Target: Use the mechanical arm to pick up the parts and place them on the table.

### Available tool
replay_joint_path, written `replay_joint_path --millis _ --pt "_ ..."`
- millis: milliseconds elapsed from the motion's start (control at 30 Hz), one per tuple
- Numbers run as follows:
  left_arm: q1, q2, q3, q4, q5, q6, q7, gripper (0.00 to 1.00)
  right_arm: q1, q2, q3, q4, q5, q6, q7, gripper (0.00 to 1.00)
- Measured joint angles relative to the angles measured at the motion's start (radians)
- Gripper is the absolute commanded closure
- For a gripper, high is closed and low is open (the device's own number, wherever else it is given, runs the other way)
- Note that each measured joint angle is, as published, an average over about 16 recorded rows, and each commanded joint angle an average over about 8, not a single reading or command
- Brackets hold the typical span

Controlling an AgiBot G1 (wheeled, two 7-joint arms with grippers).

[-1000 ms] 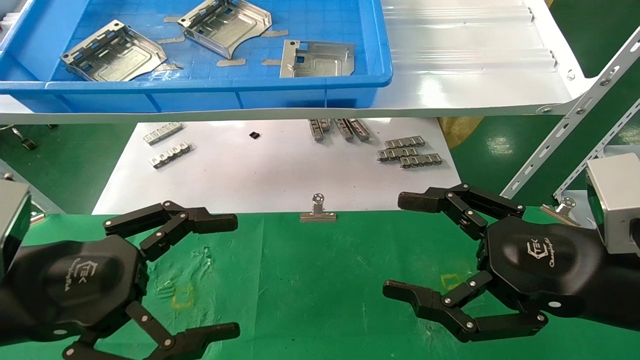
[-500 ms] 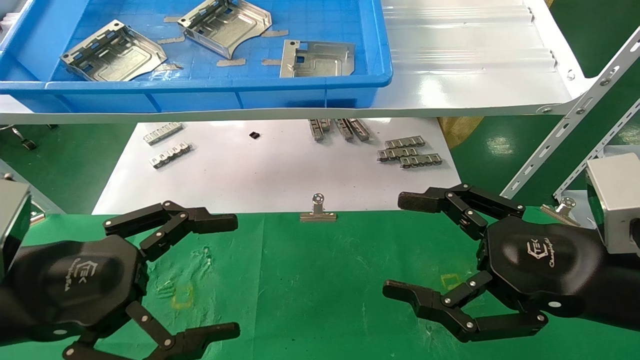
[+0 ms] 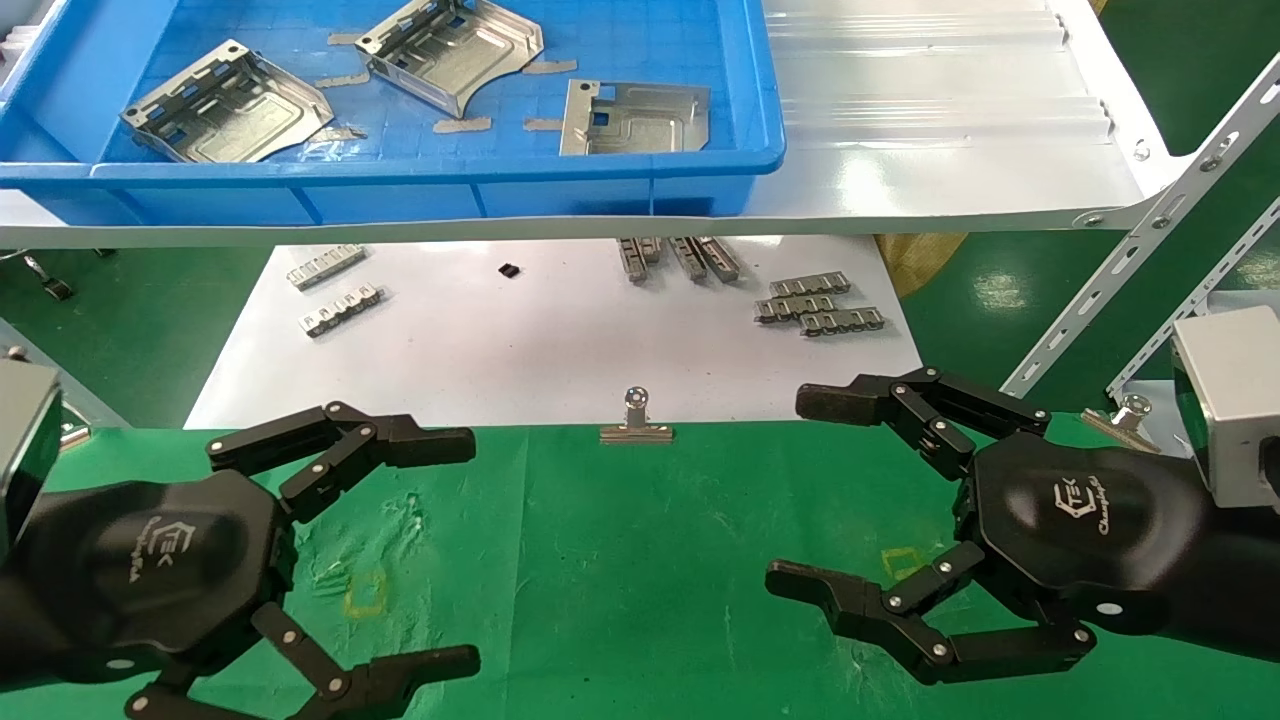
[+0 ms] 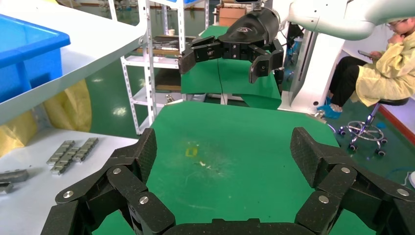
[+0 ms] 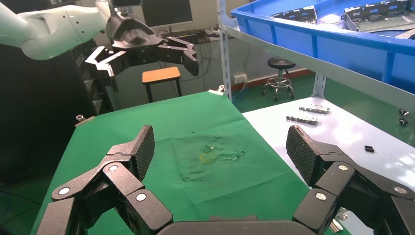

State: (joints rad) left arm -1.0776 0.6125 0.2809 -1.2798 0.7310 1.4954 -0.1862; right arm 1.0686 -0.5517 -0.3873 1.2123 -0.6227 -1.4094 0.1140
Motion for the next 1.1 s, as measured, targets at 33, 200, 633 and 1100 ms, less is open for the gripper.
replay_joint_path --millis 33,200,633,1100 --pt "0.0 0.0 0.0 0.0 0.0 0.0 0.0 0.0 0.0 0.0 0.0 0.0 0.0 0.0 0.0 0.0" --pt "0.0 0.0 0.0 0.0 0.0 0.0 0.0 0.0 0.0 0.0 0.0 0.0 0.0 0.0 0.0 0.41" --pt "0.0 0.0 0.0 0.0 0.0 0.0 0.0 0.0 0.0 0.0 0.0 0.0 0.0 0.0 0.0 1.0" --pt "0.0 0.0 0.0 0.0 0.0 0.0 0.0 0.0 0.0 0.0 0.0 0.0 0.0 0.0 0.0 1.0"
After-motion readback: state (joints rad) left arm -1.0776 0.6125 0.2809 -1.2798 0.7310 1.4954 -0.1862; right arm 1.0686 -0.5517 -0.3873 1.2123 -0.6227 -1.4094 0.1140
